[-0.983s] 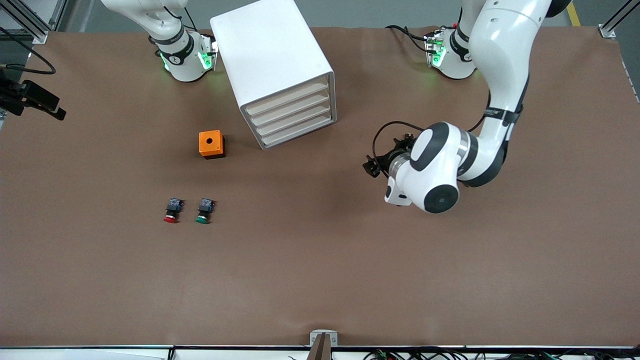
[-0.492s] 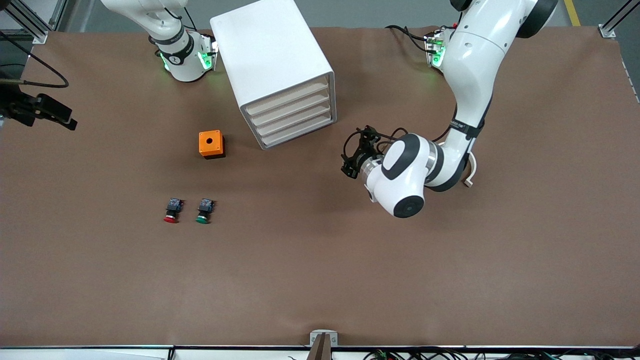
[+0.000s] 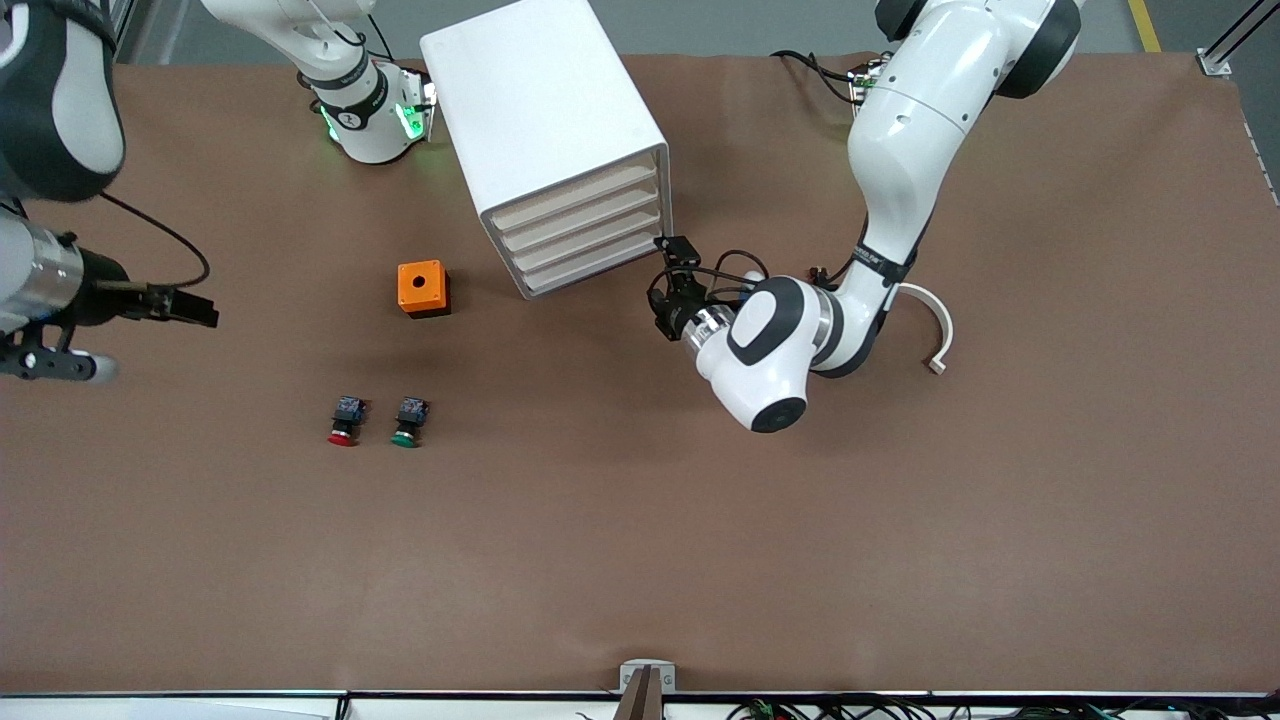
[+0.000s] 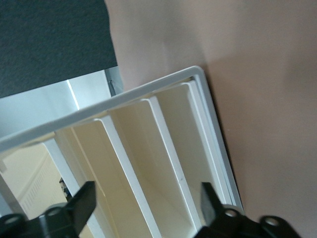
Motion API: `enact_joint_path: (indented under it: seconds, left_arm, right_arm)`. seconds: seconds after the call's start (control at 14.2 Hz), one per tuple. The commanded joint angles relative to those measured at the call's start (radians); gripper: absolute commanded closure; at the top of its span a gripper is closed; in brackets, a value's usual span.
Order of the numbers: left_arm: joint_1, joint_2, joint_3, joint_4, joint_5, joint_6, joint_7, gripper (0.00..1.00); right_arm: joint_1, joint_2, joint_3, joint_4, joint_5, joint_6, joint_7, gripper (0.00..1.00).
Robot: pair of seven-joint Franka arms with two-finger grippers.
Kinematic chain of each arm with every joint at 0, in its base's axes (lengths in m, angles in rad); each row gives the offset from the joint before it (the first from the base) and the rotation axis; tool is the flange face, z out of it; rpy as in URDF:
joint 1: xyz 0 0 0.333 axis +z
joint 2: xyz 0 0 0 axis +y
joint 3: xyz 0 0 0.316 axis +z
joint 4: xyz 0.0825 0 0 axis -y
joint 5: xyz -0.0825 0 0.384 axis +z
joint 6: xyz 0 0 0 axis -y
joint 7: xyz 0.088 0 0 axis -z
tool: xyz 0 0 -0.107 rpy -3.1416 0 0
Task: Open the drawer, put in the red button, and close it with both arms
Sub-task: 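Grasp the drawer handle with the left gripper while the right gripper grasps the red button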
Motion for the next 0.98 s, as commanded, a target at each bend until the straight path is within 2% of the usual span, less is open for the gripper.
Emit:
enact_joint_path:
  seconds: [0.0, 0.07, 0.21, 0.35, 0.49, 0.7, 0.91]
  left_arm:
    - [-0.008, 0.030, 0.004, 0.026, -0.066, -0.023, -0.049, 0.36]
    - [-0.011, 0.032, 0.004, 0.021, -0.077, -0.023, -0.052, 0.40]
    - [-0.037, 0.032, 0.000, 0.014, -0.082, -0.024, -0.055, 0.40]
    - [-0.065, 0.041, -0.003, 0.011, -0.084, -0.029, -0.055, 0.40]
    - [-0.073, 0.044, -0.022, -0.003, -0.096, -0.032, -0.086, 0.40]
    - [-0.074, 0.044, -0.055, -0.043, -0.096, -0.032, -0.106, 0.41]
    - [-0.088, 0.046, -0.058, -0.058, -0.094, -0.041, -0.115, 0.52]
  right_arm:
    - [0.001, -0.002, 0.006, -0.093, -0.003, 0.140, 0.023, 0.00]
    - [0.006, 0.000, 0.008, -0.130, -0.003, 0.198, 0.054, 0.00]
    - [0.008, 0.017, 0.009, -0.205, 0.024, 0.319, 0.083, 0.00]
    - [0.024, 0.031, 0.009, -0.311, 0.096, 0.462, 0.088, 0.00]
    - [0.044, 0.063, 0.009, -0.400, 0.101, 0.638, 0.089, 0.00]
    - [0.092, 0.135, 0.008, -0.399, 0.101, 0.726, 0.184, 0.00]
    - [0.115, 0.179, 0.008, -0.400, 0.099, 0.779, 0.198, 0.00]
